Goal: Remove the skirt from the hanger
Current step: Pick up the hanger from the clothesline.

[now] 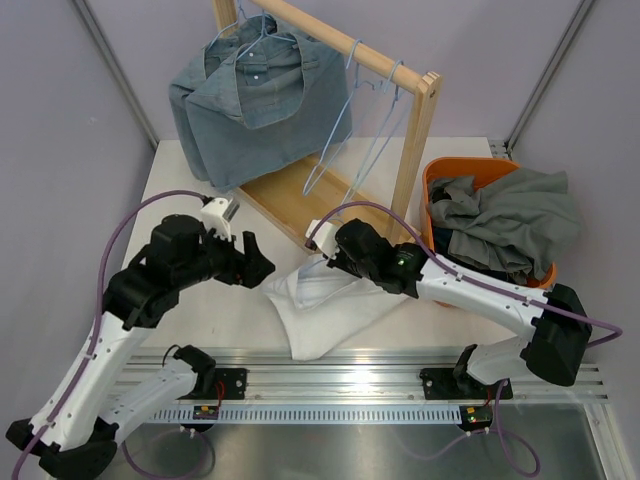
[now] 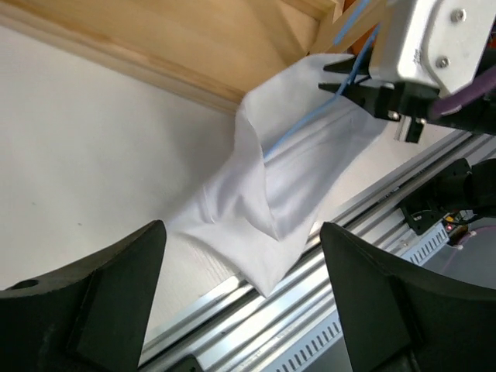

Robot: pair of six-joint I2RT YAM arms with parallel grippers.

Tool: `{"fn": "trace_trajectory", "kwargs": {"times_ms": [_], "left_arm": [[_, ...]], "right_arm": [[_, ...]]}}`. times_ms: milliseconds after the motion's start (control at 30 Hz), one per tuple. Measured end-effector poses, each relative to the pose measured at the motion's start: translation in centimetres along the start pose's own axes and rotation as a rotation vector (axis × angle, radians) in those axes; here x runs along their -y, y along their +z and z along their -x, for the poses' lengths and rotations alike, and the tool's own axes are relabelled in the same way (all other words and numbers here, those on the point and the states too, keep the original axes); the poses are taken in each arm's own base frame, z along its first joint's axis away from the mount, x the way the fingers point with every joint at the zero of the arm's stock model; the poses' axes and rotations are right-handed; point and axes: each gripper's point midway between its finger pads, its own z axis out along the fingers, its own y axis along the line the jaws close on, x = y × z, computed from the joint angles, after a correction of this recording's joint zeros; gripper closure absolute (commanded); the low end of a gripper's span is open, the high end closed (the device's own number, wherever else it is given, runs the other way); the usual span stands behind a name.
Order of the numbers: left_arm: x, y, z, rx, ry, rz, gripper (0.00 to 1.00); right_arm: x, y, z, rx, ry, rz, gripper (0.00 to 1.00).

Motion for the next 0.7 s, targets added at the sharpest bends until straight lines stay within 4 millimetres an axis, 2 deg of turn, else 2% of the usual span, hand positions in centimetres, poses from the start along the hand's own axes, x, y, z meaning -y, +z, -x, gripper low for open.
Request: {"fn": "trace_trajectory", "kwargs": {"times_ms": [100, 233, 500, 633, 700], "left_arm": [[0.5, 1.2, -1.6, -0.065, -0.032, 0.007, 0.18], [1.2, 3.8, -3.3, -0.167, -0.049, 0.034, 0.21], [0.1, 7.7, -6.8, -0.293, -0.068, 0.157, 0.26], [-0.6, 9.3, -7.9, -0.324, -0.06, 0.208, 0.32], [-0.9, 9.9, -7.9, -0.32, -0.057, 0.231, 0.44]], "right_arm": [[0.6, 0.6, -0.8, -0.046, 0.014, -0.014, 1.0], [1.4, 0.8, -0.7, -0.058, 0.035, -0.034, 1.0], [2.5, 0.4, 0.5, -0.035, 0.086, -0.055, 1.0], [2.6, 0.2, 0.9, -0.028, 0.107, -0.056, 1.0], [2.5, 0.2, 0.8, -0.029, 0.116, -0.054, 1.0]]}}
